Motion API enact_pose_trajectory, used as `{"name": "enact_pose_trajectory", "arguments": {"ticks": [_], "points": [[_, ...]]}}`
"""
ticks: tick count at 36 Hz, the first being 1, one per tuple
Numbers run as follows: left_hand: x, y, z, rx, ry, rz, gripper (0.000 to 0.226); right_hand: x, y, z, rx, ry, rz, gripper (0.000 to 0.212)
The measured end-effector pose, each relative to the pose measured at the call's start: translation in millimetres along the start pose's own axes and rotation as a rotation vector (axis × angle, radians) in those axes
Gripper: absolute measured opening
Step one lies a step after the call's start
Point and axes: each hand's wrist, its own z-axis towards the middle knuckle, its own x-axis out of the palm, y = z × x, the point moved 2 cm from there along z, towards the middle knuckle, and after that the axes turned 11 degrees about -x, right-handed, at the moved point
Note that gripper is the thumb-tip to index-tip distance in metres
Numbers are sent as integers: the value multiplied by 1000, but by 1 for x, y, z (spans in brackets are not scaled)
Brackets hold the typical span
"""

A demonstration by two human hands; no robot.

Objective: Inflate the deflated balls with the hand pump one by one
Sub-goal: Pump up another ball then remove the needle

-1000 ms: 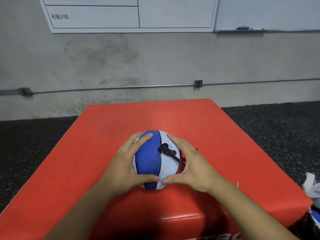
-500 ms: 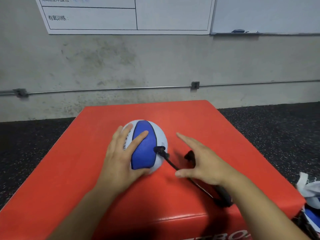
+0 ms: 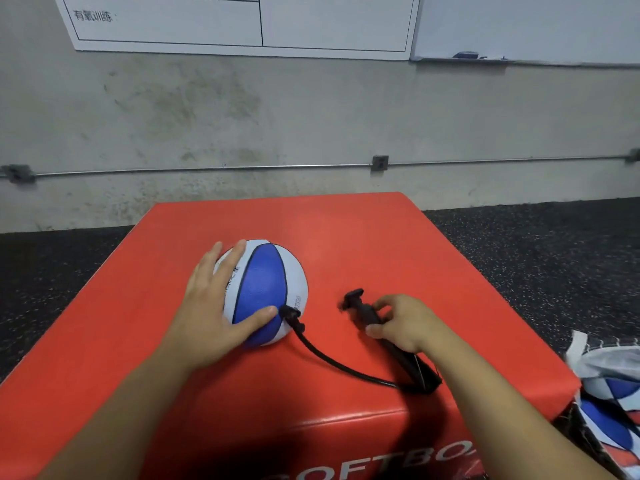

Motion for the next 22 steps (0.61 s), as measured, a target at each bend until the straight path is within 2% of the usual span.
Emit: {"name": "enact_pose_trajectory", "arguments": {"ticks": [3,6,10,14,17,20,22], "points": [[-3,3,5,-8,-40,-52,113,-8,1,1,-67,-145,125,48],[-4,1,9,29,-91,-84,102,-18,1,-3,-149,-320,222,43],[4,-9,8,122,-197,-60,89,-22,-6,-7,-242,-471,333,35],[9,-21,6,71,-330,-138,98,-23,-16,-10,-235,-634,404,27],[15,-16,6,11,-266,-144,104,-26,-21,-16,-219,-696,422,28],[20,-9,4,-17,-178,-105,101,-29,-31,-22,-217,-694,416,27],[19,-8,4,-17,-177,-90,98,-33,-36,-26,-218,-694,389,23]]}}
